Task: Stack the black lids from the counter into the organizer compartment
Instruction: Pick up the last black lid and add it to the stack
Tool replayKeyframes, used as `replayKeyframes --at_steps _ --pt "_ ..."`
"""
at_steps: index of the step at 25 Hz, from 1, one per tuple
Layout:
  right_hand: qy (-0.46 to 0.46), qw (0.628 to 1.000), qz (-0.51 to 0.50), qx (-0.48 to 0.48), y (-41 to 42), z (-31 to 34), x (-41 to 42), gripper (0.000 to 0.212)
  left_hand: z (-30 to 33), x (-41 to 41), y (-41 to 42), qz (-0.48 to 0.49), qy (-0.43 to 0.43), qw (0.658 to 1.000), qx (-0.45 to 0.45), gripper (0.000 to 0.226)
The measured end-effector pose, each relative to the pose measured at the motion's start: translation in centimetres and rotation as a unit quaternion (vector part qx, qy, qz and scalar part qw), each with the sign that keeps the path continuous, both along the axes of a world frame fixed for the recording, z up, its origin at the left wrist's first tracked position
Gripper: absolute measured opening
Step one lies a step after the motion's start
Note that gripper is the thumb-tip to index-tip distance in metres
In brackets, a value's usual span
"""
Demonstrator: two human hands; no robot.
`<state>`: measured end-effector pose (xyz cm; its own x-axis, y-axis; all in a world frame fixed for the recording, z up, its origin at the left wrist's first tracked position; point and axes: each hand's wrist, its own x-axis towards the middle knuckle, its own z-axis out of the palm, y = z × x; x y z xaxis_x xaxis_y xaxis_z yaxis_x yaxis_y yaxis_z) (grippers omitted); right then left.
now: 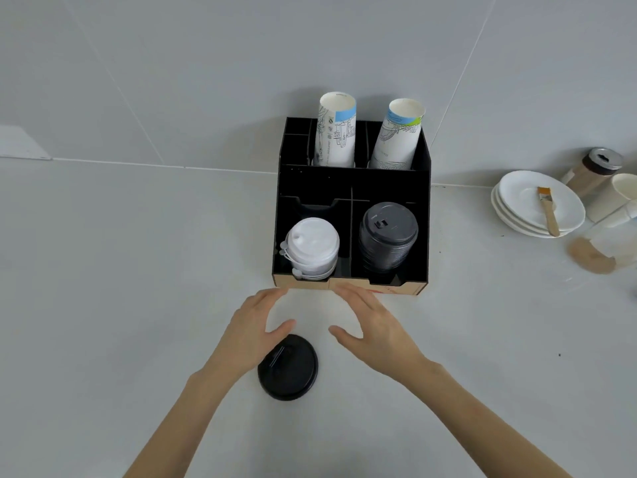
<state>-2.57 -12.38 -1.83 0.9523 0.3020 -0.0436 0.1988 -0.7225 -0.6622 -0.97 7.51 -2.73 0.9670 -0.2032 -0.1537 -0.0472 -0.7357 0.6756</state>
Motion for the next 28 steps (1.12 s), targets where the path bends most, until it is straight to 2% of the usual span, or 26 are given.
replayKeyframes --at_steps 9,14,20,24,28 --pt "0.103 0.99 0.069 -0.065 3.6 -2.9 -3.1 0.068 -3.2 -4.6 3.0 0.013 0.086 0.996 0.013 0.061" --pt "0.112 0.988 0.063 -0.086 4.6 -4.2 -4.0 0.076 -3.7 -5.3 3.4 0.003 0.102 0.995 0.023 0.092" --pt "0.09 0.992 0.034 -0.081 5.0 -4.6 -4.0 0.071 -4.0 -5.4 2.9 -0.013 0.091 0.996 0.019 0.087" --pt "0.088 0.994 0.039 -0.056 4.3 -4.7 -3.9 0.066 -4.2 -5.4 2.9 -0.035 0.097 0.995 0.015 0.092" --pt "0.078 0.995 0.04 -0.041 3.3 -4.6 -3.8 0.063 -4.4 -5.3 2.3 -0.033 0.091 0.995 0.002 0.071"
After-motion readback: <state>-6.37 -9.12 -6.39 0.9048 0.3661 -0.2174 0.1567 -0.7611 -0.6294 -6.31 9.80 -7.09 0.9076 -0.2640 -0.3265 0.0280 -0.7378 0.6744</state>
